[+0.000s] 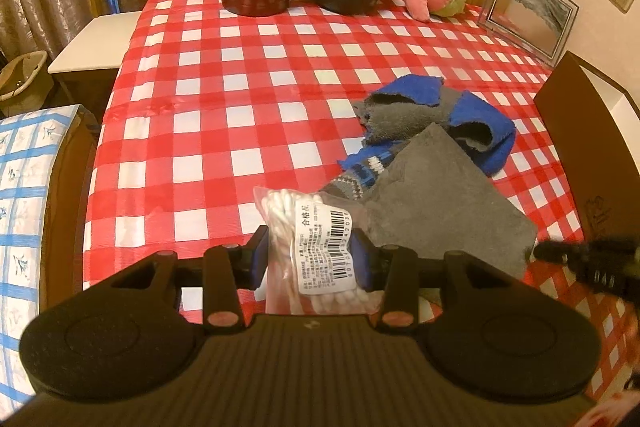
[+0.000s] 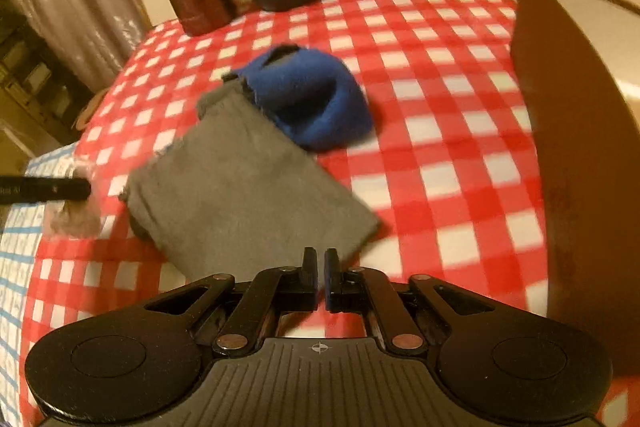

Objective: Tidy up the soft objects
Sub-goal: 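Lift the cotton swab bag with the left gripper while the right gripper grasps the grey cloth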

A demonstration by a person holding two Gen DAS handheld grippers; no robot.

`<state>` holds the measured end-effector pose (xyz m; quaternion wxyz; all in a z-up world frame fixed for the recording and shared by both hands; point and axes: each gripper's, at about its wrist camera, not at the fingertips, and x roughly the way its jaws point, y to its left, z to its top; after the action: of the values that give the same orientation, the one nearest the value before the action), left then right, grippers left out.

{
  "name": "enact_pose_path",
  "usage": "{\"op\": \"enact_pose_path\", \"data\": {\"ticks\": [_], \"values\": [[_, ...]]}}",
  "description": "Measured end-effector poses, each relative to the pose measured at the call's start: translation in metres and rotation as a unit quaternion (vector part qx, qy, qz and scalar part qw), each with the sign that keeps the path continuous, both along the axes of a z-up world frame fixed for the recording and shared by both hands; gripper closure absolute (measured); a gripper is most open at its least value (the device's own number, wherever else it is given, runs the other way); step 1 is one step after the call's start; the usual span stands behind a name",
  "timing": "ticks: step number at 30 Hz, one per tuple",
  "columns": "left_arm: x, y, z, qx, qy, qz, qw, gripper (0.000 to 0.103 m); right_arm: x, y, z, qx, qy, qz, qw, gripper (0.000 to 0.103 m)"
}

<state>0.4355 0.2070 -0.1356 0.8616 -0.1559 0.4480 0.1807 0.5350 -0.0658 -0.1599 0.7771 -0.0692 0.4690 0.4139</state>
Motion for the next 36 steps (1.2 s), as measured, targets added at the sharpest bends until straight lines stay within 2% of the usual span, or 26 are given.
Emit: {"op": "enact_pose_path", "data": {"ticks": [1, 2, 3, 6, 12, 17, 19, 21, 24, 30, 32, 34, 35, 36], "values": [[0.000, 0.000, 0.000, 0.000, 0.000, 0.000, 1.0000, 0.064, 0.003, 0.004, 0.002, 0.003, -0.003, 0.007, 1.000, 0.079], [0.000, 0.000, 0.000, 0.000, 0.000, 0.000, 1.0000, 0.064, 0.008, 0.008, 0.003, 0.008, -0.007, 0.012, 1.000, 0.056], [0.000, 0.000, 0.000, 0.000, 0.001, 0.000, 1.0000, 0.064, 0.012, 0.011, 0.006, 0.019, -0.018, 0.011, 1.000, 0.043], [0.000, 0.002, 0.000, -0.001, 0.004, 0.000, 1.0000, 0.064, 0.025, 0.028, 0.007, 0.034, -0.028, 0.037, 0.998, 0.036], [0.002, 0.003, -0.003, -0.004, 0.013, 0.006, 0.9999, 0.064, 0.052, 0.058, -0.018, 0.041, 0.008, 0.096, 0.994, 0.036], [0.002, 0.003, -0.005, -0.004, 0.016, 0.010, 0.9998, 0.064, 0.076, 0.069, -0.039, 0.073, 0.094, 0.126, 0.985, 0.036], [0.002, 0.003, -0.005, -0.004, 0.017, 0.010, 0.9998, 0.064, 0.078, 0.070, -0.037, 0.074, 0.092, 0.135, 0.984, 0.040], [0.002, 0.003, -0.005, -0.004, 0.017, 0.011, 0.9998, 0.064, 0.076, 0.071, -0.032, 0.066, 0.085, 0.156, 0.982, 0.060], [0.001, 0.004, -0.005, -0.006, 0.018, 0.011, 0.9998, 0.064, 0.070, 0.066, -0.019, 0.058, 0.071, 0.182, 0.979, 0.074], [0.000, 0.004, -0.005, -0.005, 0.017, 0.010, 0.9998, 0.064, 0.051, 0.050, 0.019, 0.110, 0.100, 0.237, 0.960, 0.077], [-0.003, 0.003, -0.005, -0.005, 0.016, 0.008, 0.9998, 0.064, 0.039, 0.054, 0.020, 0.089, 0.091, 0.246, 0.961, 0.077], [-0.005, 0.001, -0.005, -0.004, 0.016, 0.007, 0.9999, 0.064, 0.029, 0.063, 0.007, 0.048, 0.087, 0.242, 0.965, 0.077], [-0.007, 0.000, -0.004, -0.003, 0.016, 0.005, 0.9999, 0.064, 0.024, 0.067, 0.000, 0.030, 0.079, 0.237, 0.968, 0.079], [-0.008, -0.001, -0.002, -0.002, 0.014, 0.004, 0.9999, 0.064, 0.019, 0.069, -0.004, 0.022, 0.074, 0.231, 0.970, 0.086]]}}
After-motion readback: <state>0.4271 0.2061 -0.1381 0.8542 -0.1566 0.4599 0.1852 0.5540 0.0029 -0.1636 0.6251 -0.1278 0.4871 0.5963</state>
